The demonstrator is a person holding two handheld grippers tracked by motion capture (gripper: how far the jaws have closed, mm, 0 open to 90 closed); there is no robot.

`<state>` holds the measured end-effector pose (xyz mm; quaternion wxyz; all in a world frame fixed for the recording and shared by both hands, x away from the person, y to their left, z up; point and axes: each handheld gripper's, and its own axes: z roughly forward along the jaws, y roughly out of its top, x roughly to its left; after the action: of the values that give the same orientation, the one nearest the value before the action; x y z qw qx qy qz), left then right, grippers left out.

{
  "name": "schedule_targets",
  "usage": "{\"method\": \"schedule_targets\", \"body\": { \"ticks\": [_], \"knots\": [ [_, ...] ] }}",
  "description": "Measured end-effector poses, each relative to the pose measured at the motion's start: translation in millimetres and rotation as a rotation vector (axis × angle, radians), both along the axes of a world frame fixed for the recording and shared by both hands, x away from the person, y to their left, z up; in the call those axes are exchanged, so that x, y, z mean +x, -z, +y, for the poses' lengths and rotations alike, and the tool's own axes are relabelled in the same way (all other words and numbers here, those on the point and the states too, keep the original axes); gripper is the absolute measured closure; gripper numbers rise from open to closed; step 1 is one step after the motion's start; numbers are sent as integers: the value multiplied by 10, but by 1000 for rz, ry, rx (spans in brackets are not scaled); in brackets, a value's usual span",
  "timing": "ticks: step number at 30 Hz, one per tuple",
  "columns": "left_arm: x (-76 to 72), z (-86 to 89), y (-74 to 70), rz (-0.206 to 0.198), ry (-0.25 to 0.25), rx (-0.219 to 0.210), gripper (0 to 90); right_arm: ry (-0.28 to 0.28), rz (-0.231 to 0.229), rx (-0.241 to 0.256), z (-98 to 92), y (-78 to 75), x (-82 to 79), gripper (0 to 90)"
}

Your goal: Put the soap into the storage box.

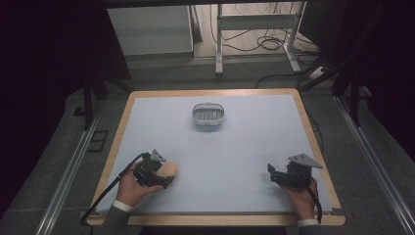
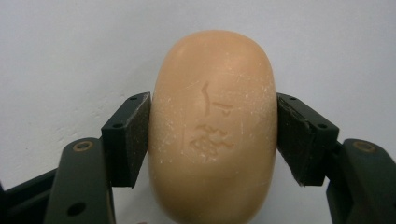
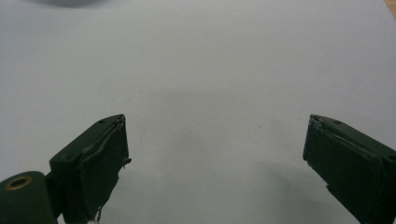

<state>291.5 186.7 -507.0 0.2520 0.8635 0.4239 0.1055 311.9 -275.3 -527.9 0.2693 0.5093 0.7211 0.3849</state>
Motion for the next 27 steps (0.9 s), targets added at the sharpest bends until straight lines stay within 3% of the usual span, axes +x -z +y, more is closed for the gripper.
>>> {"method": "schedule_targets", "body": {
  "ticks": [27],
  "knots": [
    [45, -10, -99, -17, 7, 6, 320, 3, 5, 2, -4, -1, 3, 68]
  ]
}}
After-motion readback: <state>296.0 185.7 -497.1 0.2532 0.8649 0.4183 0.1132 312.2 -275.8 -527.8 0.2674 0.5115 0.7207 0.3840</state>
